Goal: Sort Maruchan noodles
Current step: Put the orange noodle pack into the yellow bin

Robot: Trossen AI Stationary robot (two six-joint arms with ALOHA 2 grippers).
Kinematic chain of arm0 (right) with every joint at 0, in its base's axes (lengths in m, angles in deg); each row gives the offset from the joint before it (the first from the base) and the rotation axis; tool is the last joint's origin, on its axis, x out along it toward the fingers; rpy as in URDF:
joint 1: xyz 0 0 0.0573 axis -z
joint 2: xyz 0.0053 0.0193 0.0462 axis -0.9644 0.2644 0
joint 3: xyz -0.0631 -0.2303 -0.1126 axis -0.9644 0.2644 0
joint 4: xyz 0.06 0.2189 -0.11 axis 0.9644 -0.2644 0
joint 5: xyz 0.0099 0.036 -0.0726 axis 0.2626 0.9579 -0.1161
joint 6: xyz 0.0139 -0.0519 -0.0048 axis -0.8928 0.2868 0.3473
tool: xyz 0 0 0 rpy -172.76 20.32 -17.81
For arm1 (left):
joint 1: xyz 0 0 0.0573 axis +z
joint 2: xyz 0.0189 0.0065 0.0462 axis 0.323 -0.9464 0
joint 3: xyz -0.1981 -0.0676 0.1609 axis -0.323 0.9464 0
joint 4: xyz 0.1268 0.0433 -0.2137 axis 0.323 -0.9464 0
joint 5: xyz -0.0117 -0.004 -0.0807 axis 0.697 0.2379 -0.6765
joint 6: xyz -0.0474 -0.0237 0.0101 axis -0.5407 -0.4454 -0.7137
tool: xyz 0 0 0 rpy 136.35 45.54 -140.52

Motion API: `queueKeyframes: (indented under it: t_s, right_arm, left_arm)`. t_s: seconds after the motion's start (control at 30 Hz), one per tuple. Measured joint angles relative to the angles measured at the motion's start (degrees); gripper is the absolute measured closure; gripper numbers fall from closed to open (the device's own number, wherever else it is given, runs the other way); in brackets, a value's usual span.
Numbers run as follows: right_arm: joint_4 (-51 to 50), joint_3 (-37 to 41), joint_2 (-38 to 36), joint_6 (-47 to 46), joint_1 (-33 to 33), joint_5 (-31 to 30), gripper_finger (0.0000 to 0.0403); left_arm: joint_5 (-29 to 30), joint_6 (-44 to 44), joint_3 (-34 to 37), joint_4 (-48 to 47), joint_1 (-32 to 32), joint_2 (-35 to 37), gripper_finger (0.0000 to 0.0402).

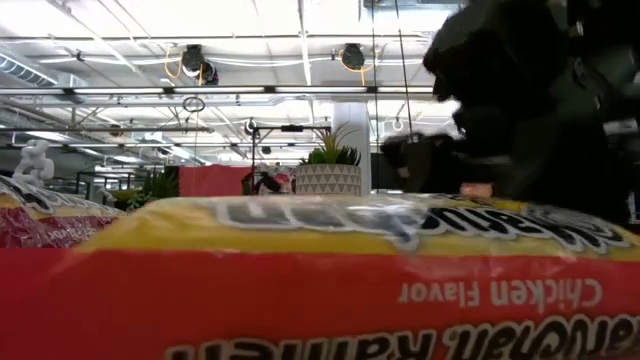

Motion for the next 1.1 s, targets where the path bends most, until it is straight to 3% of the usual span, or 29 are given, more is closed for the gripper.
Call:
queueKeyframes:
  t_s: [0.33, 0.73, 0.93, 1.1]
  right_arm:
    - [5.84, -0.22, 4.65, -0.03, 0.87, 2.36, 0.0264]
    - [6.97, -0.15, 4.55, 0.11, 2.03, 4.42, 0.0392]
    - [6.21, 0.02, 2.25, 0.48, 2.03, 2.59, 0.0395]
    - [3.09, -0.01, -3.96, 1.12, 1.9, -3.11, 0.04]
  left_arm:
    - [-0.02, 0.09, 0.02, -0.58, 0.0, 0.0, 0.0385]
    - [-0.02, 0.31, 0.02, -0.4, 0.0, 0.0, 0.0385]
    - [-0.02, 0.22, 0.02, 0.13, 0.0, 0.0, 0.0385]
    - [0.22, -1.06, 0.04, 0.23, 0.0, 0.0, 0.0385]
